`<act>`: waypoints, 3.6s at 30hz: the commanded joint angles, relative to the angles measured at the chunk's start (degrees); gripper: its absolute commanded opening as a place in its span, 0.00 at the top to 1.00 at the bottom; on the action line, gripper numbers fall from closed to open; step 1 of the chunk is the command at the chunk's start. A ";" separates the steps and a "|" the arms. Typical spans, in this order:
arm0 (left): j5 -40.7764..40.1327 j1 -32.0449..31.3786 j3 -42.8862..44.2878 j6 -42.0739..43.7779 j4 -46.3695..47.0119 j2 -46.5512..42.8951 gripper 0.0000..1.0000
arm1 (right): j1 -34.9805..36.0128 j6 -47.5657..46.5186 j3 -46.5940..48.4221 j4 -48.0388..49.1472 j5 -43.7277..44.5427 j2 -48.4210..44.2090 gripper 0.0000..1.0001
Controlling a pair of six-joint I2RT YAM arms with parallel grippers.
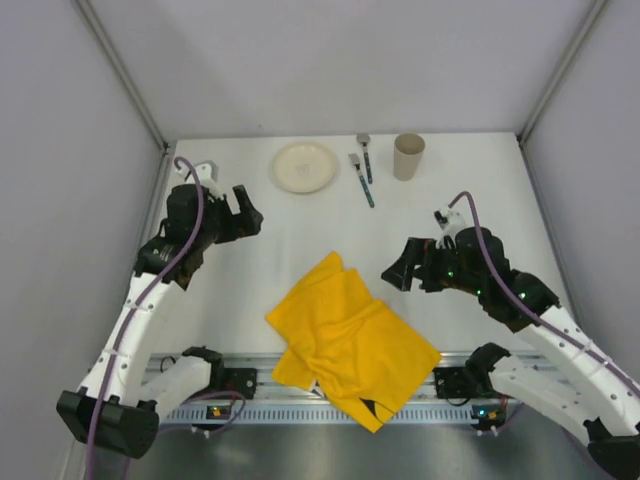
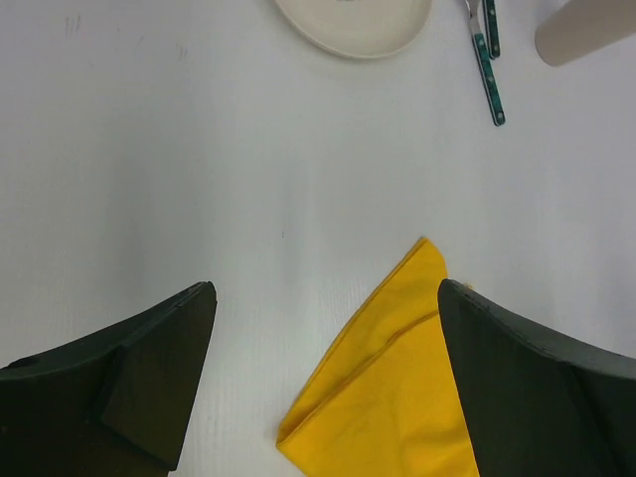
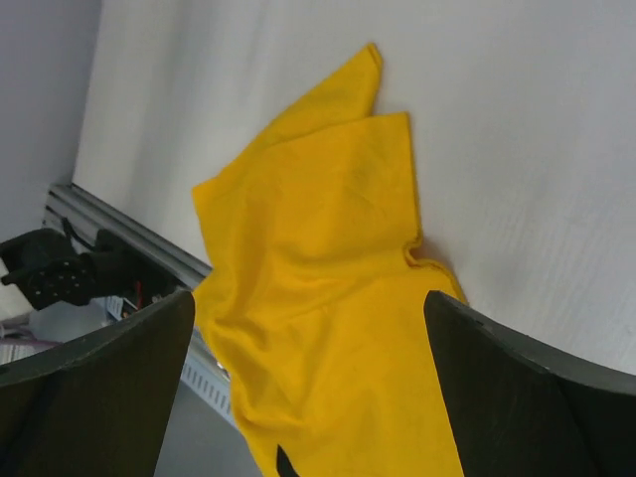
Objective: Set the dinner table for one person
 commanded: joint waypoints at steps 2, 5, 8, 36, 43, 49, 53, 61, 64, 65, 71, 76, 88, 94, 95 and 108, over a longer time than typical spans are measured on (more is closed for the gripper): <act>-1.82 -2.91 3.12 4.34 -6.29 3.97 0.01 | 7.15 9.96 -0.68 -1.79 15.71 -4.69 0.00; 2.16 -2.91 -0.39 -0.30 -5.60 7.24 0.01 | 3.72 8.19 -5.38 8.84 1.40 -0.61 0.00; 5.68 -2.99 -5.04 -3.56 -2.00 7.52 0.01 | 4.07 3.10 -0.20 6.13 1.37 13.36 0.00; 5.07 -3.08 -5.67 -1.28 -6.47 5.75 0.01 | 11.81 -6.68 23.36 8.26 8.75 63.50 1.00; 6.30 -3.43 -4.18 -0.75 -3.93 9.61 0.02 | 8.29 -13.08 30.65 -3.26 13.50 52.54 0.99; 6.39 -5.63 -0.75 -1.37 -0.23 14.63 0.02 | 7.85 -20.65 40.33 -14.61 12.54 47.07 0.63; 6.30 -7.82 0.83 -2.51 1.70 17.88 0.03 | 6.10 -21.28 33.86 -14.71 13.59 43.99 0.62; 4.29 -15.38 0.49 -5.05 2.49 21.23 0.02 | 0.82 -14.87 19.33 -5.05 13.42 46.69 0.29; 3.66 -17.23 -1.89 -6.72 2.76 20.00 0.02 | 0.29 -13.72 19.58 -1.00 13.68 52.32 0.30; 3.75 -17.32 -2.41 -6.73 2.85 19.65 0.02 | 0.20 -13.54 21.76 -0.73 13.68 54.08 0.31; 1.39 -17.32 -2.51 -4.89 -1.72 17.10 0.02 | 0.29 -13.80 29.07 0.59 12.97 64.11 0.40; -0.81 -17.23 -0.05 -3.83 -3.39 16.92 0.02 | 0.20 -13.80 28.29 1.90 13.07 68.85 0.84; 2.08 -17.23 11.55 -2.42 -0.85 29.48 0.02 | 0.20 -14.15 28.89 -6.70 18.59 46.82 1.00; 2.52 -17.23 14.10 -1.55 0.39 33.17 0.01 | -4.62 -13.98 29.17 -10.92 23.16 38.46 1.00; 2.44 -17.23 14.97 -1.54 0.30 34.14 0.01 | -7.42 -13.63 29.34 -13.10 25.26 38.45 1.00; 3.93 -19.42 18.33 -0.23 -1.02 40.55 0.02 | -30.20 -5.28 24.52 -19.02 49.64 44.76 1.00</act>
